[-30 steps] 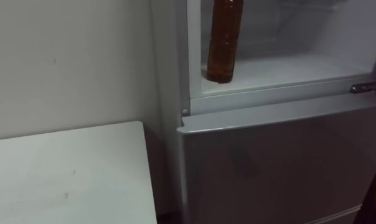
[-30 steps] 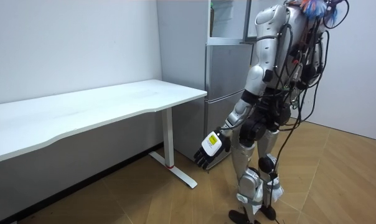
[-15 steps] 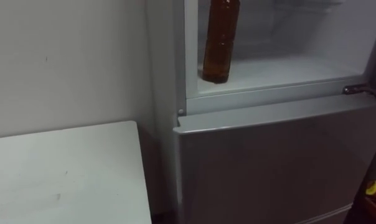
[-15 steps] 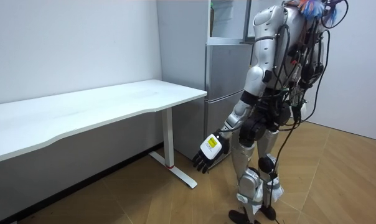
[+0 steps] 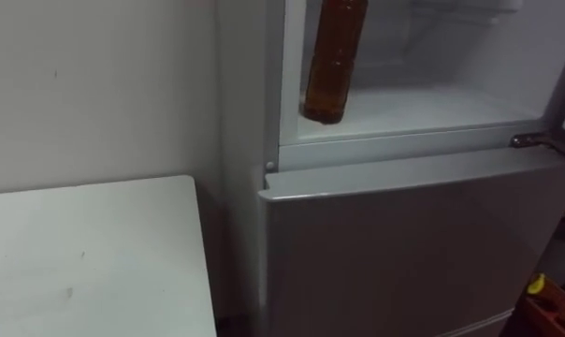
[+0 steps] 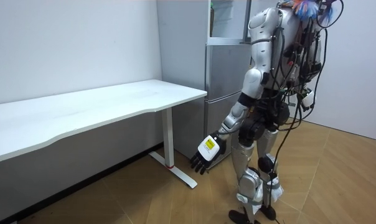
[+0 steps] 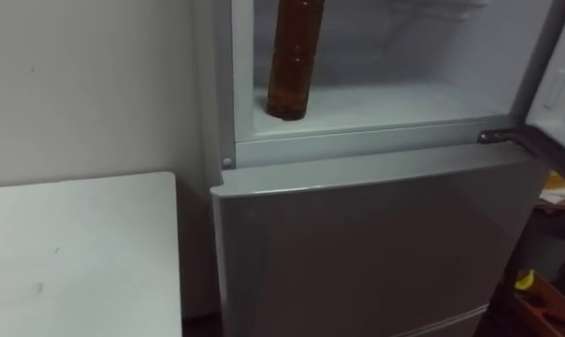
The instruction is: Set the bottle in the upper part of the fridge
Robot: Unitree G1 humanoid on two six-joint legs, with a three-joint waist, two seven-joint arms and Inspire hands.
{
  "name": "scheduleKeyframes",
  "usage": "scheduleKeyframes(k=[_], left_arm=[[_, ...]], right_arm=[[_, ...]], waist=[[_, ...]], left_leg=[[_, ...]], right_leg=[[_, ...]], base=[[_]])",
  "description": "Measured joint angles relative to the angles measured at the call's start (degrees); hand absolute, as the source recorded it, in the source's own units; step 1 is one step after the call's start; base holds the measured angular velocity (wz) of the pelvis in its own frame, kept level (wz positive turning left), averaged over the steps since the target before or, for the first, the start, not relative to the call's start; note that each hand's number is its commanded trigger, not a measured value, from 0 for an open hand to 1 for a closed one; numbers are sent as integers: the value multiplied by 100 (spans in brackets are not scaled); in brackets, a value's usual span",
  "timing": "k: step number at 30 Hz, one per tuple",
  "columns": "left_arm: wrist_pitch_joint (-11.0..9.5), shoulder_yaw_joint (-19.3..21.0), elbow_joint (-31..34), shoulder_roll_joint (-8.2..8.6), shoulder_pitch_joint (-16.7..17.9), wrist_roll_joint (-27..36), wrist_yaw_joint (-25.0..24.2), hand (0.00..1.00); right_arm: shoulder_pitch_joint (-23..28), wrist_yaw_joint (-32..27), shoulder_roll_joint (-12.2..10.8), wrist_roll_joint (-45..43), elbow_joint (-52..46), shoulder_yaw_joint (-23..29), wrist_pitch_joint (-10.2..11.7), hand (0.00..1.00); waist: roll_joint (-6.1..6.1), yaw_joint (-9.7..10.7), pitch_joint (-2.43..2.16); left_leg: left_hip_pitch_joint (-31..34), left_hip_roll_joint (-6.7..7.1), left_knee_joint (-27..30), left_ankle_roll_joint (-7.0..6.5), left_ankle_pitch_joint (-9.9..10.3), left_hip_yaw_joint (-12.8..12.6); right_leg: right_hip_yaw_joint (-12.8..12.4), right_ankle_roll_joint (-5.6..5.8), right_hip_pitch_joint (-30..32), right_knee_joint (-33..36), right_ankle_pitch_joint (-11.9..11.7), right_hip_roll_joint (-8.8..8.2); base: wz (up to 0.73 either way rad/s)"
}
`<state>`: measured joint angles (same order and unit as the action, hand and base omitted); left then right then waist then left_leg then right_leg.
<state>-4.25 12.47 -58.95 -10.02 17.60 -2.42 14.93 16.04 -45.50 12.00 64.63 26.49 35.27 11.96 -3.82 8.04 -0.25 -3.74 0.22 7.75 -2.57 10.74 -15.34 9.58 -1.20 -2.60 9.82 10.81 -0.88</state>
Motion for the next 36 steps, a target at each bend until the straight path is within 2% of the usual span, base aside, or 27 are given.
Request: scheduleKeyframes(k=[5, 10, 14, 18, 21, 26, 30, 36], left_arm=[[7, 0, -1, -12, 13, -5, -16, 0], [2, -1, 44, -14, -11, -60, -17, 0], [3, 47, 47, -18, 21, -69, 6, 0], [3, 63, 52, -19, 62, -72, 64, 0], [3, 61, 55, -22, 103, -110, 80, 0], [7, 39, -70, -23, 68, -106, 99, 0], [5, -8, -80, -21, 65, -169, 160, 0], [13, -21, -114, 21, 85, -193, 243, 0]], right_arm=[[-105, -496, 165, -290, -544, 255, 64, 0], [-153, -739, 273, -421, -926, 352, 123, 0], [-195, -1102, 479, -489, -1178, 538, 132, 0], [-231, -1360, 678, -1221, -1778, 716, 143, 0], [-302, -1514, 697, -1931, -2322, 722, 214, 0], [-367, -1687, 826, -2128, -2824, 709, 243, 0], [-539, -1888, 829, -2904, -3257, 675, 241, 0], [-547, -1974, 828, -3093, -3553, 663, 157, 0]], waist=[[-29, 127, -4], [-99, 145, 0], [-158, 142, 1], [-168, 190, 8], [-163, 242, 12], [-160, 237, 14], [-154, 215, 17], [-73, 204, 3]], left_leg=[[3, 39, -9, -3, -1, -25], [-5, 21, -15, -9, 4, -22], [-1, 24, -20, -11, 4, -22], [8, 42, -15, -12, 4, -15], [7, 45, -11, -11, 4, -21], [13, 53, -12, -11, 4, -24], [75, 48, -12, -11, 3, -33], [54, 51, -15, -10, 3, -33]], right_leg=[[-29, 6, 66, 100, 20, 8], [-80, 10, 80, 90, 27, 10], [-78, 16, 120, 126, 37, 11], [-69, 18, 144, 184, 58, -1], [-80, 16, 147, 182, 58, 8], [-85, 15, 161, 183, 57, 7], [-130, 10, 255, 208, 56, 22], [-157, 2, 264, 245, 62, 24]], base=[[-4], [-2], [-2], [-1], [0], [0], [-4], [-4]])
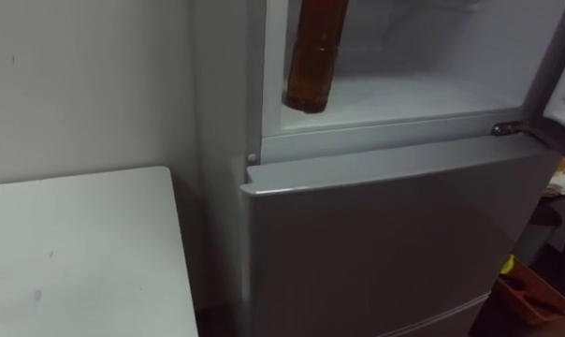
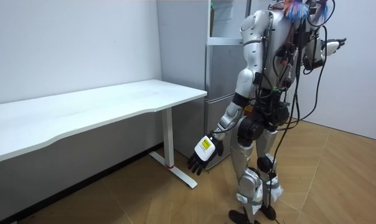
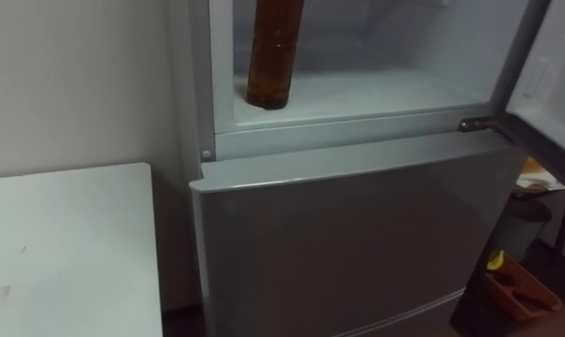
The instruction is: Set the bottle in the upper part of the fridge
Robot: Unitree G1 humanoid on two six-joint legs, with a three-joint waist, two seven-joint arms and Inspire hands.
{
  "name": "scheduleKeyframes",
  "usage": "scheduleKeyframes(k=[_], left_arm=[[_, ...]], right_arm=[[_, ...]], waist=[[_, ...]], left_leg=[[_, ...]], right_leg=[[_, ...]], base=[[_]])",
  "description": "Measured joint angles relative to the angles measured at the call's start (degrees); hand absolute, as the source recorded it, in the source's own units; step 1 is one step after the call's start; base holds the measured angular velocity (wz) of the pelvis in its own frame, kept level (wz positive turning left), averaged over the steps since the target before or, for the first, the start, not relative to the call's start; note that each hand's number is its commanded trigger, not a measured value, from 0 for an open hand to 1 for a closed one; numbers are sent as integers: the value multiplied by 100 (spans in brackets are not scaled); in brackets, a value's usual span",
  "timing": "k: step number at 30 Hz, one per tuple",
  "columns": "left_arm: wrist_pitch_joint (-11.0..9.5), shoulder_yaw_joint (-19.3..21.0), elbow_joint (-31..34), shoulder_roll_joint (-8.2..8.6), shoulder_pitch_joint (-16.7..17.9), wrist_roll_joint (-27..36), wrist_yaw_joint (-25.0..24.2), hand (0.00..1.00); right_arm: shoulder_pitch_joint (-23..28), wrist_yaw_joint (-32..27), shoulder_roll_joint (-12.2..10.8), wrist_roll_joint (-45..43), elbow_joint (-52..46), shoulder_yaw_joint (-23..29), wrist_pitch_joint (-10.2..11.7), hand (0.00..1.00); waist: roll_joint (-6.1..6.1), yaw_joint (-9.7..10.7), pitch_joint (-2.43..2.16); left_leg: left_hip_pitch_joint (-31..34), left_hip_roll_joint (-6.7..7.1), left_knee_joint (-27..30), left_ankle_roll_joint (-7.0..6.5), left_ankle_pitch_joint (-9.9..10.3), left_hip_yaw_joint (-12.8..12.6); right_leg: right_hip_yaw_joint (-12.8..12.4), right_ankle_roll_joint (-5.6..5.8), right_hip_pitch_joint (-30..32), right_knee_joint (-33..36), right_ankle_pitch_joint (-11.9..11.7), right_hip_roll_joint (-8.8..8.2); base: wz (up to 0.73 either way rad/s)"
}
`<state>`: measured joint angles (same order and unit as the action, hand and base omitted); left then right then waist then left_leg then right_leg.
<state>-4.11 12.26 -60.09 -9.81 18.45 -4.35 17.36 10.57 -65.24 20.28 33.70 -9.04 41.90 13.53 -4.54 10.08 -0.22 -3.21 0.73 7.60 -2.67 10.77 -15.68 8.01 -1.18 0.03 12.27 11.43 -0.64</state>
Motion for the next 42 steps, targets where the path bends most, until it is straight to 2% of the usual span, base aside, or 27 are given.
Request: scheduleKeyframes(k=[9, 14, 22, 27, 29, 35, 42], left_arm=[[-6, -4, 6, 1, 5, -19, -32, 0], [-5, -7, 2, 8, 6, -20, -60, 0], [-57, -64, -114, 10, -16, -14, -65, 0], [-71, -178, -362, 8, -62, -17, -71, 0], [-73, -202, -496, 7, -132, -14, -67, 0], [-76, -454, -684, 11, -251, -32, -28, 0], [-68, -484, -663, -13, -249, -35, 1, 0]], right_arm=[[-2, 30, 0, -228, -207, -62, -368, 0], [-2, 31, -1, -248, -245, -98, -394, 0], [-2, 171, 0, -469, -372, -516, -444, 0], [-2, 307, 0, -1103, -523, -975, -481, 0], [-2, 435, 0, -1265, -656, -1144, -481, 0], [-1, 906, -29, -1633, -1048, -1788, -481, 0], [-22, 1319, -36, -1654, -1375, -1828, -481, 0]], waist=[[2, 1, 2], [-2, -37, 4], [-10, -116, 18], [-3, -206, 68], [5, -258, 74], [11, -440, 77], [58, -515, 58]], left_leg=[[-61, 14, 8, 6, -2, -4], [-77, 15, 10, 11, -5, -11], [-165, 8, -5, 20, 0, -8], [-144, 8, 3, 33, 11, -6], [-121, 4, 6, 35, 11, -6], [-111, 2, 13, 37, 10, 9], [-141, -12, 8, 26, 18, 25]], right_leg=[[4, -13, 18, 168, 97, -24], [-5, -23, 21, 205, 109, -23], [-69, -38, -4, 267, 140, -15], [-92, -52, 21, 246, 129, 3], [-107, -63, 47, 250, 118, 10], [-136, -71, 42, 214, 112, 15], [-99, -50, -37, 141, 91, 2]], base=[[0], [-1], [-5], [-5], [-8], [-2], [2]])
